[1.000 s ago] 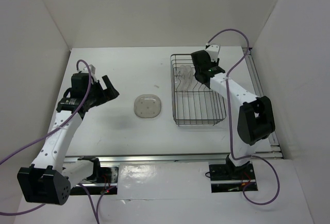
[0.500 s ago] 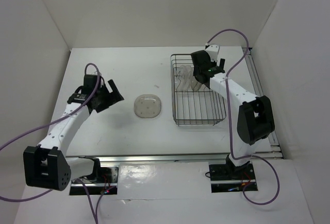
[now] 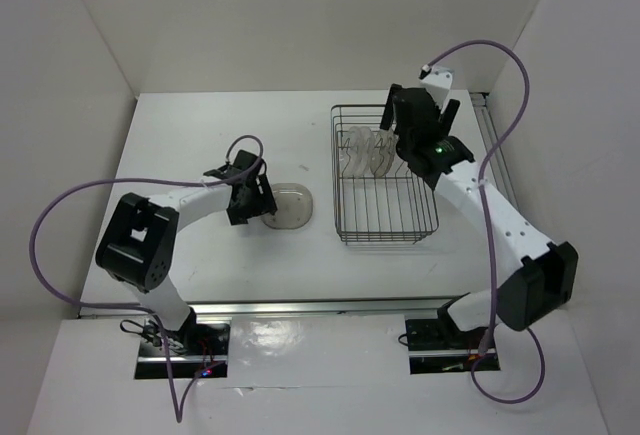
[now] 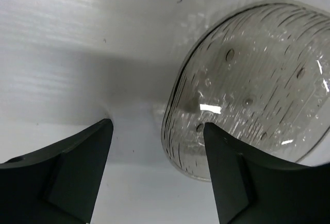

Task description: Load the plates into the dish rack

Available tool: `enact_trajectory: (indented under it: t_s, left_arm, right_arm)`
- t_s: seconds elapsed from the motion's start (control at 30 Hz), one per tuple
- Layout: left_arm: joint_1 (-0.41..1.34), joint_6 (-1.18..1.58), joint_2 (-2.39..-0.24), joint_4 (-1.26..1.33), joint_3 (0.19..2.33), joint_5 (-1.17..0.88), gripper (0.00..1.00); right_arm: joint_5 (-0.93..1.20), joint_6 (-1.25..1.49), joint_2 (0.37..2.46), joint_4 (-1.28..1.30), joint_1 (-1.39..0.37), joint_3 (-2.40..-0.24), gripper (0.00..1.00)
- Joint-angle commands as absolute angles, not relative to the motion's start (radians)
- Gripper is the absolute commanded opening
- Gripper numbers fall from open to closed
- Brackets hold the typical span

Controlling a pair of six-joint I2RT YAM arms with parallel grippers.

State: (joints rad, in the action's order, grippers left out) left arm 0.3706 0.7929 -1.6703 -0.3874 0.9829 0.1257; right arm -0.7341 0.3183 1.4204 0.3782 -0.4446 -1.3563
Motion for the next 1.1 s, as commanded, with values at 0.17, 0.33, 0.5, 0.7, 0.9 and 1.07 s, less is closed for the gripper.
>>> enact_trajectory:
  t_s: [0.17, 0.33, 0.5, 0.7, 0.9, 1.07]
  left_arm:
    - [0.388, 0.810, -1.779, -0.382, 1.057, 0.228, 0.50]
    - [0.388, 0.819, -1.822, -0.432, 1.092, 0.264, 0.06]
    - [0.388, 0.844, -1.800, -0.521, 1.141, 0.382, 0.00]
    - [0.397, 0.779, -1.461, -0.584, 1.190, 0.425, 0.00]
    - [0.449, 0.562, -1.195, -0.434, 1.183, 0.169, 0.00]
    - [0.500, 0.497, -1.086, -0.397, 1.160, 0.054, 0.00]
  right_arm:
    - [-0.680, 0.305, 1.266, 0.324, -0.506, -1.338, 0.98]
    - [-0.667, 0.305, 1.229, 0.312, -0.518, -1.318, 0.98]
    - [-0.458, 0.232, 1.229, 0.233, -0.518, -1.275, 1.00]
    - [0.162, 0.170, 1.180, 0.029, -0.482, -1.178, 1.00]
    - [0.488, 0.179, 1.238, -0.102, -0.472, -1.138, 1.00]
    - [0.509, 0.206, 1.302, -0.147, -0.472, -1.129, 1.00]
